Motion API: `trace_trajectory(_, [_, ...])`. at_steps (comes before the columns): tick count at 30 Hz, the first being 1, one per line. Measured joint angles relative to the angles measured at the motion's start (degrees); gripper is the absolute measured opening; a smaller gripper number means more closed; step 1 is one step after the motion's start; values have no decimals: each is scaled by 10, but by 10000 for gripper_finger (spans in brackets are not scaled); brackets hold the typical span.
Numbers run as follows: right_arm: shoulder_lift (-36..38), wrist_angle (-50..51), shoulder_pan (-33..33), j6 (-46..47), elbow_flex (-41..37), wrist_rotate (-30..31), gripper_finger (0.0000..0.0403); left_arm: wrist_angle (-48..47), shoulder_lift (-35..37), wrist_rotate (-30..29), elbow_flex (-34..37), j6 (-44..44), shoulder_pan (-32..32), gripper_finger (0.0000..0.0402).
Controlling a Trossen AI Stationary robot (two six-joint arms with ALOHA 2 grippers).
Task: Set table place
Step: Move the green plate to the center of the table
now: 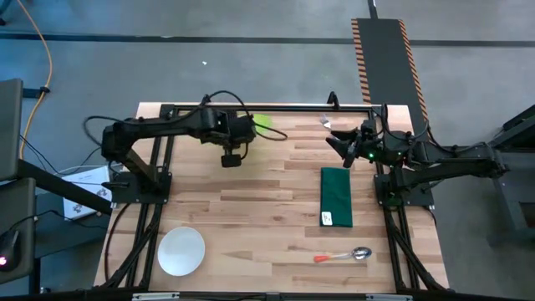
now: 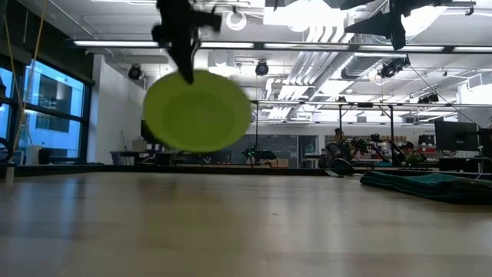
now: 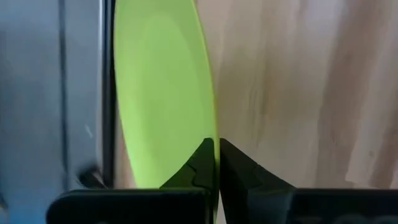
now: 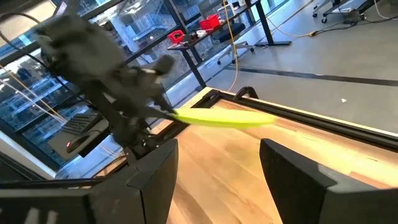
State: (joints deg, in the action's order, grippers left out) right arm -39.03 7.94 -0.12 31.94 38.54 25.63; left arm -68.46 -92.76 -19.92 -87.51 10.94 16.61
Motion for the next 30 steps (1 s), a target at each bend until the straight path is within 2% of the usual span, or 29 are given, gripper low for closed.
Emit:
trace_trajectory(3, [0, 0, 0, 0, 0, 7, 220, -16, 0, -23, -38, 59, -50, 0])
trace_trajectory(7, [0, 0, 0, 0, 0, 10, 220, -15, 0, -37, -46, 119, -119, 0])
trace_trajectory(12, [0, -1, 0, 2, 0, 27, 220, 31, 0, -63, -14, 186, -206, 0])
trace_trajectory(15, [1, -1, 0, 6, 0, 34, 220, 78, 0, -74, 17, 188, -242, 0])
trace_trajectory(19, [1, -7, 0, 6, 0, 35, 220, 124, 0, -71, 72, 184, -271, 0])
trace_trajectory(30, [1, -4, 0, 17, 0, 34, 220, 248, 0, 12, 198, 175, -295, 0])
